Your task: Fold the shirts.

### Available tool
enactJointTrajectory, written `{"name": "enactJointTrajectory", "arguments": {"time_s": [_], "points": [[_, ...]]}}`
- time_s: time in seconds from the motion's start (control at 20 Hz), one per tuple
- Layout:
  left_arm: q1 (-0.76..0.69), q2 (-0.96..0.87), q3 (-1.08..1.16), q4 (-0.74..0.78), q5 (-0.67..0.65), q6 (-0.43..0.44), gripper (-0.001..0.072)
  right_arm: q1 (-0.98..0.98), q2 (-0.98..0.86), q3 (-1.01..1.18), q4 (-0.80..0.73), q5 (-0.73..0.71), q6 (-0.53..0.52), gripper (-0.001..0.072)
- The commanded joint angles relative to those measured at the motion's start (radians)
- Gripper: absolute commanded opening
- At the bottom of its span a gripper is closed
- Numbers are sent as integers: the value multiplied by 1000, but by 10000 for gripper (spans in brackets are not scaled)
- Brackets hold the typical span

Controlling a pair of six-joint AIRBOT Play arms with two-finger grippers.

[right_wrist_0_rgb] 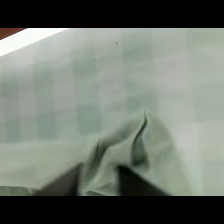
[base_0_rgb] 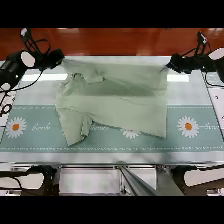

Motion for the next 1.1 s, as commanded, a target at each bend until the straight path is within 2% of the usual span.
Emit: {"name": "enactJointTrajectory", "arguments": {"time_s": [0.0, 0.2, 0.3, 0.4, 0.5, 0.6, 0.75, 0.85, 1.0, 1.05], "points": [[47, -32, 60, -103, -208, 90, 505, -21, -54, 93, 140, 57, 23, 414], [260, -10, 251, -95, -658, 160, 505, -182, 38, 190, 154, 377, 17, 412], [367, 42, 210, -96, -787, 206, 505, -229, 142, 150, 7, 437, 3, 412], [443, 102, 63, -106, -853, 232, 504, -249, 275, -26, -41, 409, -4, 412], [502, 129, -129, -186, -874, 281, 504, -256, 408, -282, -36, 332, -29, 412], [548, 125, -289, -314, -827, 366, 504, -256, 519, -508, -36, 290, -71, 413], [591, 82, -383, -444, -743, 454, 504, -256, 644, -733, -35, 286, -76, 412], [587, 26, -382, -533, -747, 525, 505, -256, 706, -809, -31, 284, -76, 412], [552, -55, -382, -566, -738, 550, 504, -256, 748, -843, -8, 288, -70, 412], [544, -74, -377, -566, -734, 554, 451, -256, 747, -843, 11, 288, -69, 412]]}}
